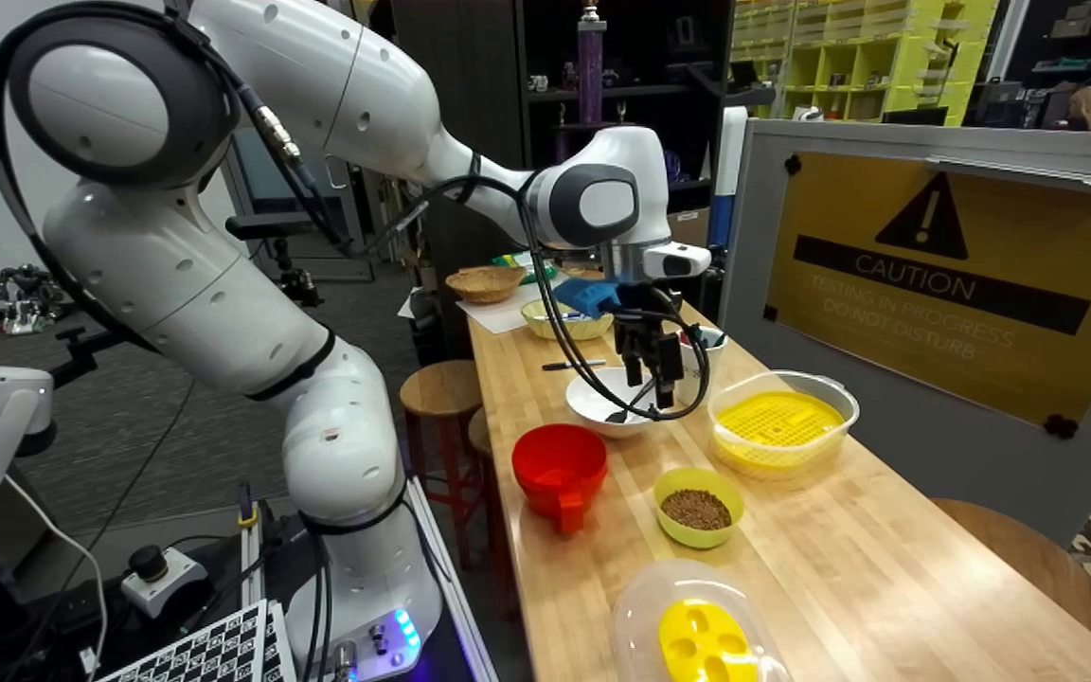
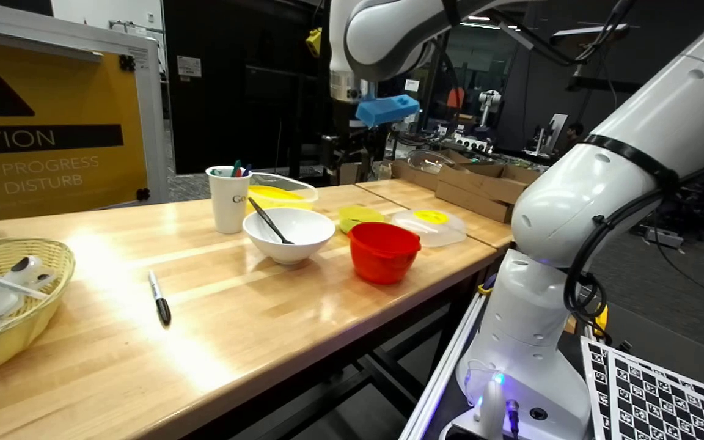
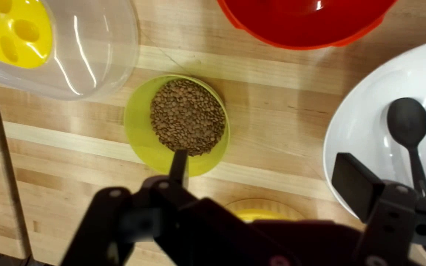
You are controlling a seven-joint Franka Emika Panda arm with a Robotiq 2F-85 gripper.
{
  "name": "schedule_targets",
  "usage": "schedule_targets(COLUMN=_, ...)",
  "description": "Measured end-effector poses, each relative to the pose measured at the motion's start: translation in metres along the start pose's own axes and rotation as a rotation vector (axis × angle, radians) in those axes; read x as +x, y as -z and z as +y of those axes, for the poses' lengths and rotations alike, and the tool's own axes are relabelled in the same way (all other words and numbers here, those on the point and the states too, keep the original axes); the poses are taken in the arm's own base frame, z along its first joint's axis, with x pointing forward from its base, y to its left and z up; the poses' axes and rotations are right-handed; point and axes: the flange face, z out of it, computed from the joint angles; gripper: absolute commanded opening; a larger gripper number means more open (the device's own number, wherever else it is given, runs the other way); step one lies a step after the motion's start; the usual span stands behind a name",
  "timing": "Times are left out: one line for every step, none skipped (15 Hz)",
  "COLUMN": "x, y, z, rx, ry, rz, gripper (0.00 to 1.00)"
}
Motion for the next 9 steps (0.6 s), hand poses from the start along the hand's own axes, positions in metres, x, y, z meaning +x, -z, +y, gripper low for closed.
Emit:
schedule_targets(x=0.003, y=0.003, z=-0.004, rx=0.004, ry=0.007, rz=-0.008, gripper=1.00)
schedule_targets(x=0.005, y=0.005, z=-0.006, rx=0.005, ry=0.010, rz=-0.017, gripper=1.00)
schedule_targets(x=0.008, y=0.006, z=-0.007, rx=0.003, ry=0.012, rz=-0.026, gripper=1.00)
schedule_targets(x=0.011, y=0.006, z=-0.008, rx=0.002, ry=0.014, rz=-0.035, gripper=1.00)
schedule_targets(x=0.014, y=0.006, z=-0.009, rx=-0.001, ry=0.015, rz=-0.046, gripper=1.00)
schedule_targets(x=0.017, y=0.005, z=-0.009, rx=-0.003, ry=0.015, rz=-0.058, gripper=1.00)
schedule_targets(x=0.019, y=0.005, z=-0.009, rx=-0.005, ry=0.014, rz=-0.070, gripper=1.00)
schedule_targets(x=0.022, y=0.004, z=-0.008, rx=-0.007, ry=0.014, rz=-0.081, gripper=1.00)
schedule_targets(x=0.025, y=0.004, z=-0.008, rx=-0.008, ry=0.013, rz=-0.090, gripper=1.00)
